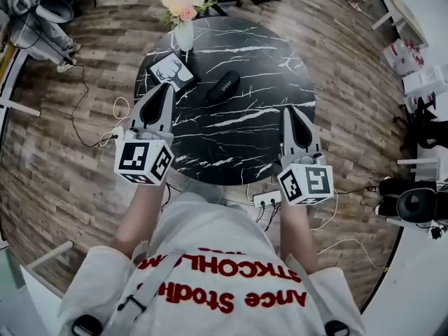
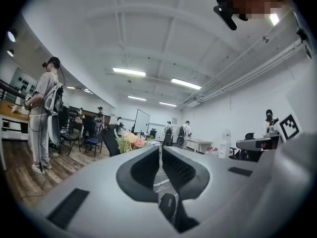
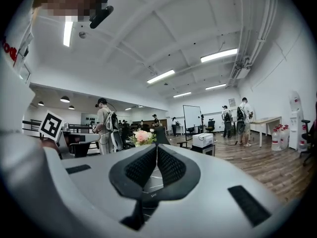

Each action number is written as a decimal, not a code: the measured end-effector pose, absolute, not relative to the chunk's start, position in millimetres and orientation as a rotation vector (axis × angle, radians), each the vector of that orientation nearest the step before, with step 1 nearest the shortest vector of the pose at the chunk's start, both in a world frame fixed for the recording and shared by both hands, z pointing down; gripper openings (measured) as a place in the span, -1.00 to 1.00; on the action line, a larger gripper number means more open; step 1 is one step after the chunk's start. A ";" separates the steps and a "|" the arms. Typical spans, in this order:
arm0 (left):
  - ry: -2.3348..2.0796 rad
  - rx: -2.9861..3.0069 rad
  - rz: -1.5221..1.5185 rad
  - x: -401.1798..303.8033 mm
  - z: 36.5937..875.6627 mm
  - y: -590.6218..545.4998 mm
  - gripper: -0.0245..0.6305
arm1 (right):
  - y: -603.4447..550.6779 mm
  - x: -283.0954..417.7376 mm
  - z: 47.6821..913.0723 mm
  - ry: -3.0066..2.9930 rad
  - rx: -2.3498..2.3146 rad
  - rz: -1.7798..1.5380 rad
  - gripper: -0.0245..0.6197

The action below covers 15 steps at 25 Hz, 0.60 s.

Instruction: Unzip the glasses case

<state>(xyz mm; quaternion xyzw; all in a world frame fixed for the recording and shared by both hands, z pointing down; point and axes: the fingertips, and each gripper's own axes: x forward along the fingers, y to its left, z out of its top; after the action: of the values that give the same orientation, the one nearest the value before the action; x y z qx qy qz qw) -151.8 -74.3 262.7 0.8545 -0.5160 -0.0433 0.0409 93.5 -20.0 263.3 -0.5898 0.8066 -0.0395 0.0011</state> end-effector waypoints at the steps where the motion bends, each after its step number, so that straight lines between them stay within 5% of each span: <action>1: -1.561 2.633 -0.107 -148.6 264.9 -87.4 -0.89 | -31.0 91.9 263.5 2.527 -1.862 -0.128 -0.87; 15: -1.346 2.620 0.097 -107.3 333.8 -184.2 -0.89 | -106.8 85.6 333.8 2.583 -1.878 -0.357 -0.87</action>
<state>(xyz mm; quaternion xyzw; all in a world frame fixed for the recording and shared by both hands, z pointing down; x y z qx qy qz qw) -107.3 -184.2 333.8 0.8848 -0.4545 0.0328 0.0970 85.6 -106.8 333.8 -0.5841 0.8032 -0.1111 -0.0360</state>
